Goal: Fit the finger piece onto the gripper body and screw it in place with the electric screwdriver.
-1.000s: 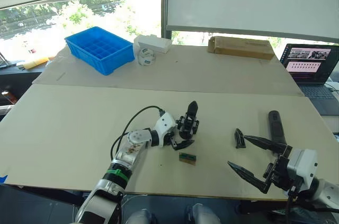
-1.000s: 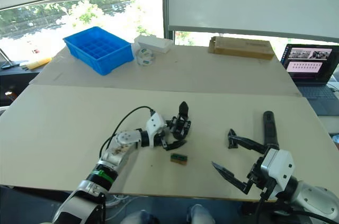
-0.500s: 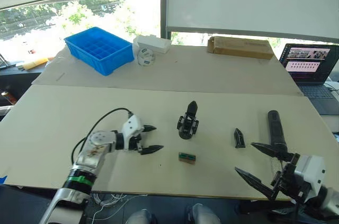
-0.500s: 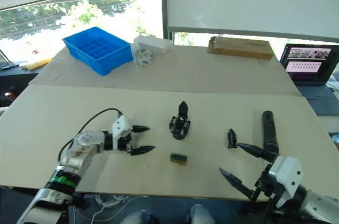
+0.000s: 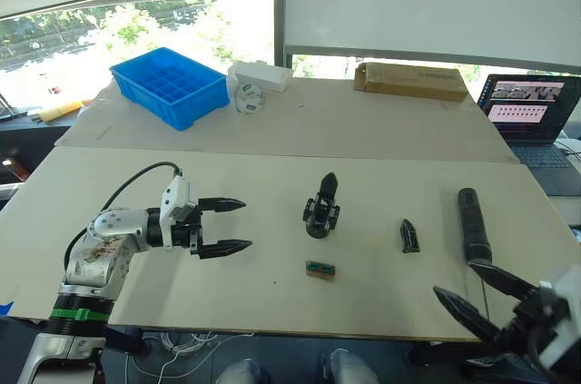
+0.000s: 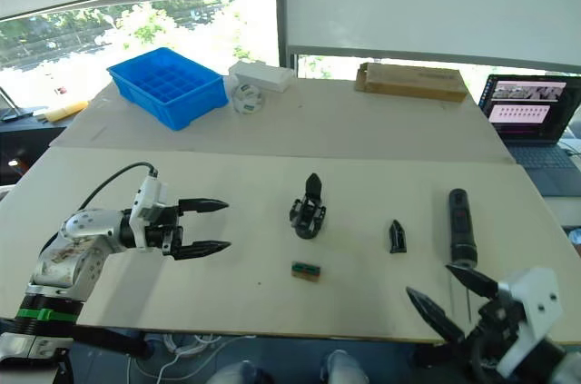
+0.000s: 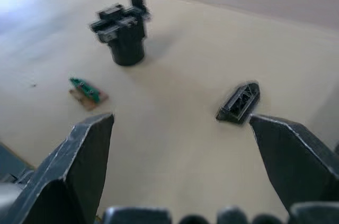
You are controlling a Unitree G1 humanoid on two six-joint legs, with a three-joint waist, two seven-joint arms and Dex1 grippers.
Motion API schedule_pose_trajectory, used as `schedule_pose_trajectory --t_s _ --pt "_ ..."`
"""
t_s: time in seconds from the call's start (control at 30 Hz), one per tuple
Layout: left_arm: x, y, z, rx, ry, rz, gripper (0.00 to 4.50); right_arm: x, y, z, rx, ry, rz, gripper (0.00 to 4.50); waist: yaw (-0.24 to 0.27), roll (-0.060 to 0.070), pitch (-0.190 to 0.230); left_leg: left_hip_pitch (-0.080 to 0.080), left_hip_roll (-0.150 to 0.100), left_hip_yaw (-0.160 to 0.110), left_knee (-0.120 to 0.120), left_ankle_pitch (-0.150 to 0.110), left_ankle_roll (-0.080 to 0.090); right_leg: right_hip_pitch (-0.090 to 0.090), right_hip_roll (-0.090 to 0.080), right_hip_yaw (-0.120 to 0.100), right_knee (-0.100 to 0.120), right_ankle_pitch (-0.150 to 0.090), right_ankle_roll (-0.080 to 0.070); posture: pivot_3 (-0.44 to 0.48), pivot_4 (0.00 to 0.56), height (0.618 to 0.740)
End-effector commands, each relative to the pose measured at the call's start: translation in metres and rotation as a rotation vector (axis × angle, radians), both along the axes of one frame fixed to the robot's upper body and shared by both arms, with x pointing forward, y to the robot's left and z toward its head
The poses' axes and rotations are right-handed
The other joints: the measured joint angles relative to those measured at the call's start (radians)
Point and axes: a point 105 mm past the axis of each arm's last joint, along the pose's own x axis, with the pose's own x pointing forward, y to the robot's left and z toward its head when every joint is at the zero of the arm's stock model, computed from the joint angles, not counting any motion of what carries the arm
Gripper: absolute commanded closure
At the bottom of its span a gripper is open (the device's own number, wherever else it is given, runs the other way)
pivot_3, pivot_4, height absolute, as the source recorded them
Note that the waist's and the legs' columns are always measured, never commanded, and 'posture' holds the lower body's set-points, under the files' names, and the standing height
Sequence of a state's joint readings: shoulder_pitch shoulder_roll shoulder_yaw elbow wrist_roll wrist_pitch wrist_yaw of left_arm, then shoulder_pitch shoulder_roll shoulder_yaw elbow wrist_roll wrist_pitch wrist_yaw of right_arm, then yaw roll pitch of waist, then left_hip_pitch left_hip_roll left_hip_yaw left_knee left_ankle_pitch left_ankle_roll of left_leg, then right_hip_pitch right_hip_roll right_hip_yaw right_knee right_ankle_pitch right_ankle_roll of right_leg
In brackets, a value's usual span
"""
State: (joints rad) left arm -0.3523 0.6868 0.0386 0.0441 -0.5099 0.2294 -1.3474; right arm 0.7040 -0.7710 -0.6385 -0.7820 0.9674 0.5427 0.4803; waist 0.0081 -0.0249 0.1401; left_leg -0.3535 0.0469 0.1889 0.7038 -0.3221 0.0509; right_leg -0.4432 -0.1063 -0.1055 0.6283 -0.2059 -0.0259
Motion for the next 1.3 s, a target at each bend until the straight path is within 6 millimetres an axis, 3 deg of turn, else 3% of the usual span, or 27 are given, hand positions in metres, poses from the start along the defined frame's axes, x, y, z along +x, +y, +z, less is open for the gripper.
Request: schedule_pose_trajectory --t_s 0.03,0.3,0.5,0.77,1.03,1.13,1.3 --pt "-0.007 -0.008 0.027 -0.047 -0.072 -0.074 0.02 0.019 -0.001 -0.001 -0.041 0.187 -0.041 0.00 -0.003 0.000 0.000 0.000 0.000 0.000 0.000 0.001 0.001 0.000 0.000 0.000 0.000 0.000 -0.001 0.000 0.150 0.740" --pt "-0.020 -0.027 0.034 -0.093 -0.079 -0.149 0.02 0.084 -0.027 -0.008 -0.215 0.422 -0.179 0.00 0.004 -0.001 0.001 -0.002 -0.002 0.000 -0.001 0.003 0.005 0.000 0.009 0.000 -0.003 0.006 0.002 0.000 0.150 0.740" --pt "-0.022 -0.028 0.030 -0.088 -0.079 -0.124 0.02 0.111 -0.018 -0.011 -0.234 0.487 -0.187 0.00 0.001 -0.001 0.001 -0.006 -0.002 0.000 -0.001 0.003 0.005 -0.003 0.010 -0.001 -0.005 0.005 0.005 0.000 0.150 0.740" --pt "-0.035 -0.032 0.022 -0.080 -0.040 -0.123 0.02 0.121 -0.013 -0.028 -0.287 0.600 -0.194 0.00 0.001 -0.001 0.001 -0.015 -0.002 0.002 0.002 0.003 0.004 -0.013 0.010 -0.005 -0.002 0.005 0.005 0.000 0.150 0.740" --pt "-0.029 -0.033 0.030 -0.137 -0.056 -0.078 0.02 0.125 -0.007 -0.044 -0.304 0.619 -0.213 0.00 -0.005 -0.001 0.000 -0.015 -0.001 0.002 0.005 0.004 0.003 -0.012 0.011 -0.008 0.001 0.006 0.005 0.000 0.150 0.740" --pt "-0.031 -0.032 0.028 -0.129 -0.052 -0.077 0.00 0.124 -0.007 -0.049 -0.299 0.633 -0.225 0.79 -0.010 -0.003 -0.002 -0.015 0.000 0.002 0.007 0.004 0.003 -0.012 0.012 -0.008 0.001 0.006 0.005 0.000 0.150 0.740" --pt "-0.031 -0.031 0.029 -0.126 -0.053 -0.075 0.00 0.120 0.000 -0.053 -0.287 0.655 -0.193 2.53 -0.019 -0.003 -0.002 -0.015 0.000 0.002 0.007 0.004 0.002 -0.012 0.012 -0.008 0.001 0.006 0.005 0.000 0.150 0.740"
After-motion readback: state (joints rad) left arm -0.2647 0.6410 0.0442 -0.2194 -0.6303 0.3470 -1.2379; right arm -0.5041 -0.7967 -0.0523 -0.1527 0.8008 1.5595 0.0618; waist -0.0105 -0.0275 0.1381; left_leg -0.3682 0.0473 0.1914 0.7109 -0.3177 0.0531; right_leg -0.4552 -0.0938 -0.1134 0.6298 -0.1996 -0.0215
